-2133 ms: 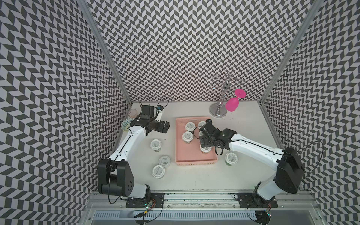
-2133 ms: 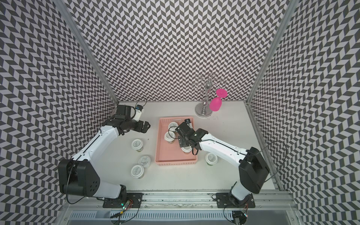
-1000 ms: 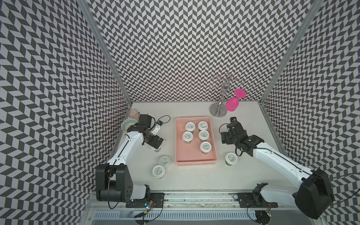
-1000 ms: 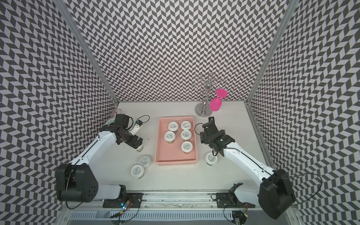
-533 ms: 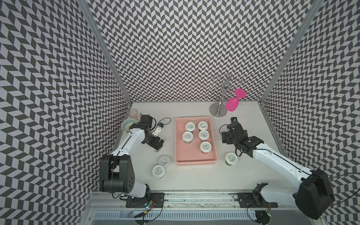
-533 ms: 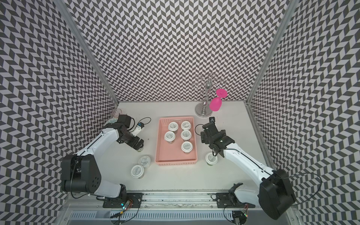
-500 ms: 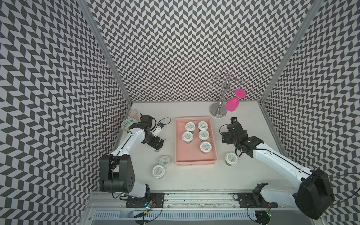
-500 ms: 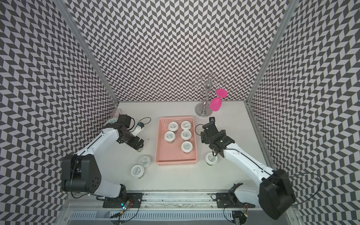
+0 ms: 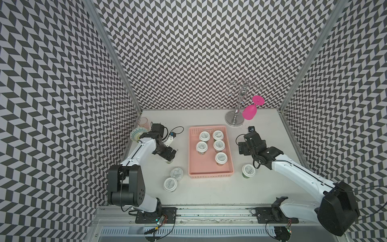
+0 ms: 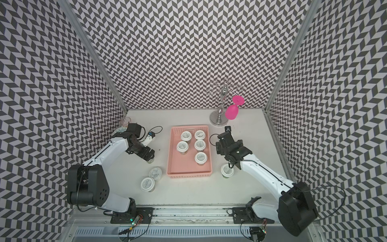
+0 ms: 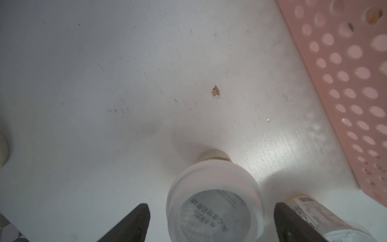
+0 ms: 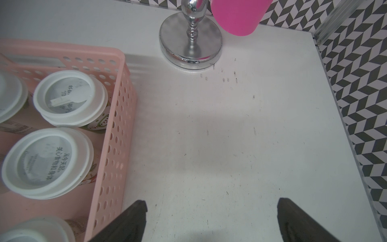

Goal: Put the yogurt in the basket
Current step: Pick up the yogurt from the center of the board.

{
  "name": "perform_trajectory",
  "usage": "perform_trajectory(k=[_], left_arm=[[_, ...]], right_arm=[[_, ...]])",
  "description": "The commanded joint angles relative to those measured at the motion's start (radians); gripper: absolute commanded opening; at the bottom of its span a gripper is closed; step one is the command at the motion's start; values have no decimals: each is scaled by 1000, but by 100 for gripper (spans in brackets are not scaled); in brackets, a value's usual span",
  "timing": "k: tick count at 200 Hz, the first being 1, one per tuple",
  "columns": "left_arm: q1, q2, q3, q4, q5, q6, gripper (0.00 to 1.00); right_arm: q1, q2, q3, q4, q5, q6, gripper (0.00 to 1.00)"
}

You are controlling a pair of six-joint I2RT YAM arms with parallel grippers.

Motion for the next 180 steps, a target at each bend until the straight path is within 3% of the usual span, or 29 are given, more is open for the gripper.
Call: perform_trajectory(k=[1,180], left_arm=[[-1,15,-10,15,5,-5,94],[-13,28,-30,10,0,-10,83]], right_arm=[[-2,-8,-7,43,21,-6,100],[-2,-5,-12,46,25,-9,100]])
